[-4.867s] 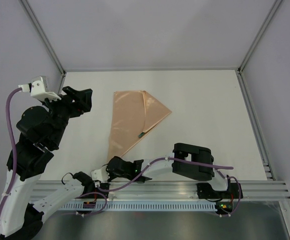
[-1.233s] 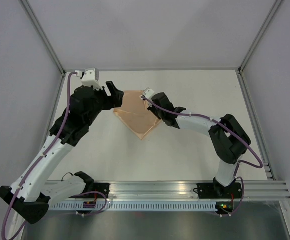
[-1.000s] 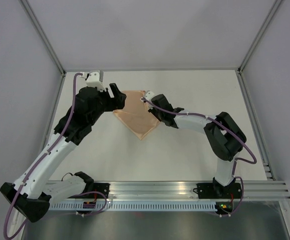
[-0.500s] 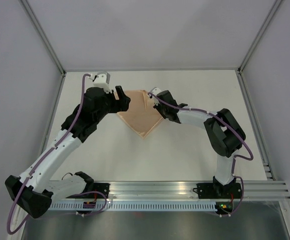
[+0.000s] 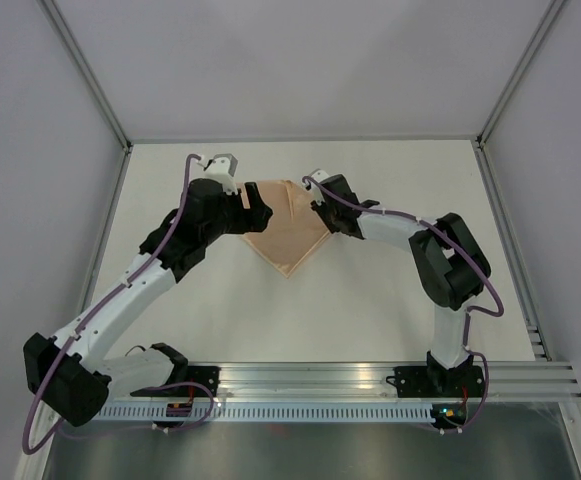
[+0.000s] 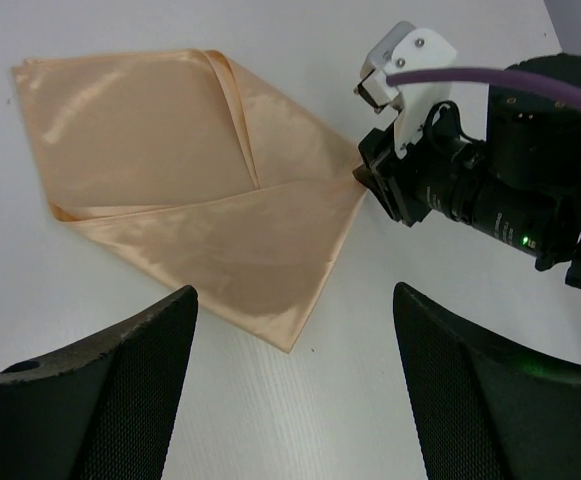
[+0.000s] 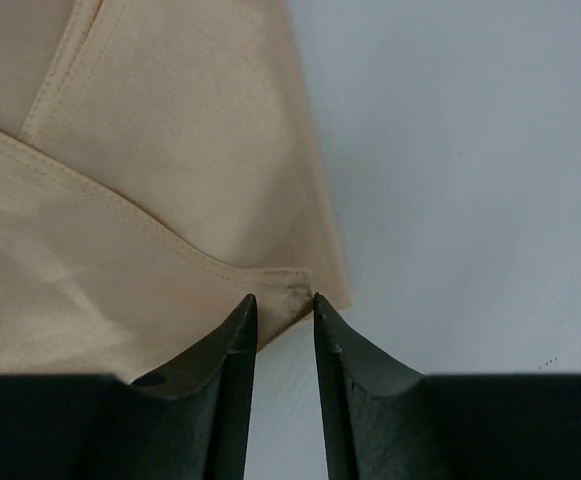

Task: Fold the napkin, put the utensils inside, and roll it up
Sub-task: Fold the napkin at the center of the board.

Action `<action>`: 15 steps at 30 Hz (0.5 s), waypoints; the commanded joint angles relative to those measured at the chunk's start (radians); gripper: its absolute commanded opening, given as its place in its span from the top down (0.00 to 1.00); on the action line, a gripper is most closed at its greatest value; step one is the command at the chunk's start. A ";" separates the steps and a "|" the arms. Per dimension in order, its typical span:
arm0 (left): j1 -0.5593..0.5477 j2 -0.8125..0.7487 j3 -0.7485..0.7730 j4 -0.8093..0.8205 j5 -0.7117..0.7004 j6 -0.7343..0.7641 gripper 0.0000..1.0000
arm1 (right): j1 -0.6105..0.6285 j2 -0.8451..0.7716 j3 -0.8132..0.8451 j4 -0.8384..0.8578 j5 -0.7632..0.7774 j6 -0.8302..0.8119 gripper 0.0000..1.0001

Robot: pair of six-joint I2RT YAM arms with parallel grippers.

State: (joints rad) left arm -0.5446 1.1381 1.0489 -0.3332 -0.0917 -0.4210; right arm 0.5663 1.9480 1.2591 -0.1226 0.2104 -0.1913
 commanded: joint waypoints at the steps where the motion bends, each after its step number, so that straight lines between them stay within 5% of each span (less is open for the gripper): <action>1: 0.005 0.011 -0.026 0.074 0.063 0.025 0.17 | -0.025 0.011 0.046 -0.034 -0.002 0.018 0.64; 15: -0.003 0.114 -0.102 0.200 0.222 0.146 0.16 | -0.094 0.060 0.143 -0.104 -0.062 0.058 0.66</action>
State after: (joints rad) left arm -0.5449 1.2198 0.9615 -0.2176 0.0757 -0.3489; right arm 0.4923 1.9961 1.3403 -0.1871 0.1684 -0.1596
